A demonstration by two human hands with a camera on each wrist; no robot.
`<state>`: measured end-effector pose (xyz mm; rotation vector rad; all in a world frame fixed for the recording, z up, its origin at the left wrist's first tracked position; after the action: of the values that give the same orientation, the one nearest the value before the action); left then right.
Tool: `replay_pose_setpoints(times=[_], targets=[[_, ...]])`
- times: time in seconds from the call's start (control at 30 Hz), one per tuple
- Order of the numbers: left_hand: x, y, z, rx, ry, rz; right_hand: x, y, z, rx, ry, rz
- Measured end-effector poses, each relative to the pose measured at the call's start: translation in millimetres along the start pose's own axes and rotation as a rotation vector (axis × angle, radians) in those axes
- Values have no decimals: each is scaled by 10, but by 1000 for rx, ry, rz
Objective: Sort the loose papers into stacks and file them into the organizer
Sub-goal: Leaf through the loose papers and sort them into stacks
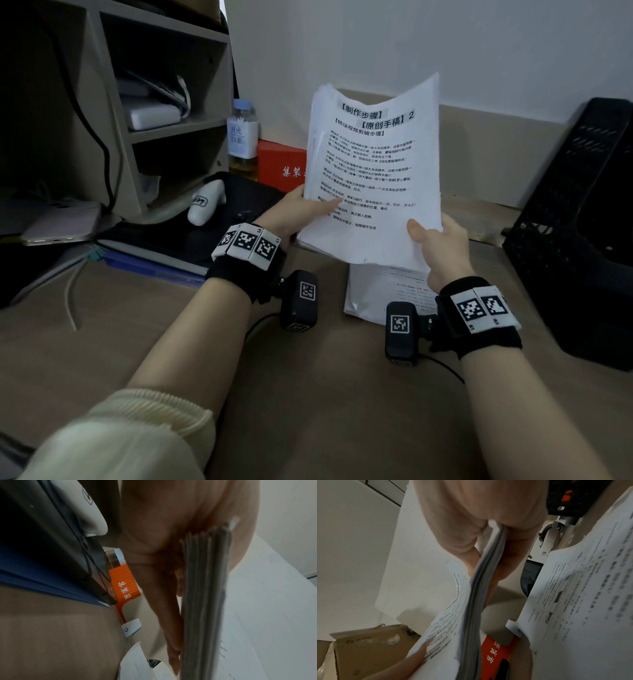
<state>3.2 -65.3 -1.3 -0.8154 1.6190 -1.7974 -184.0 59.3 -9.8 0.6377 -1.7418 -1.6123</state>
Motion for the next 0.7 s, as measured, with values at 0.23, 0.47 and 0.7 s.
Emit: replay_pose_setpoints(times=[0.23,0.47,0.7], targets=[[13,39,138,0,-60,26,24,-90,-42,-50,70,-100],[17,97,153,78,-82,55,102,-311,256,-210,-67,-230],[9,100,146,239,-107,62,169,-517,625,-314,-178,-356]])
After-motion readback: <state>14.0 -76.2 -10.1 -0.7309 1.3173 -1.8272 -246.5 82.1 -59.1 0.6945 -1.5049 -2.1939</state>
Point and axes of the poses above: each hand's wrist, its own x-axis towards the middle knuckle, its own z-axis out of the back of the hand, y = z × x, the point moved 10 cm from there along x, towards the middle knuckle, and after that the axes turned 3 degrees about y, right-handed, at the moved point
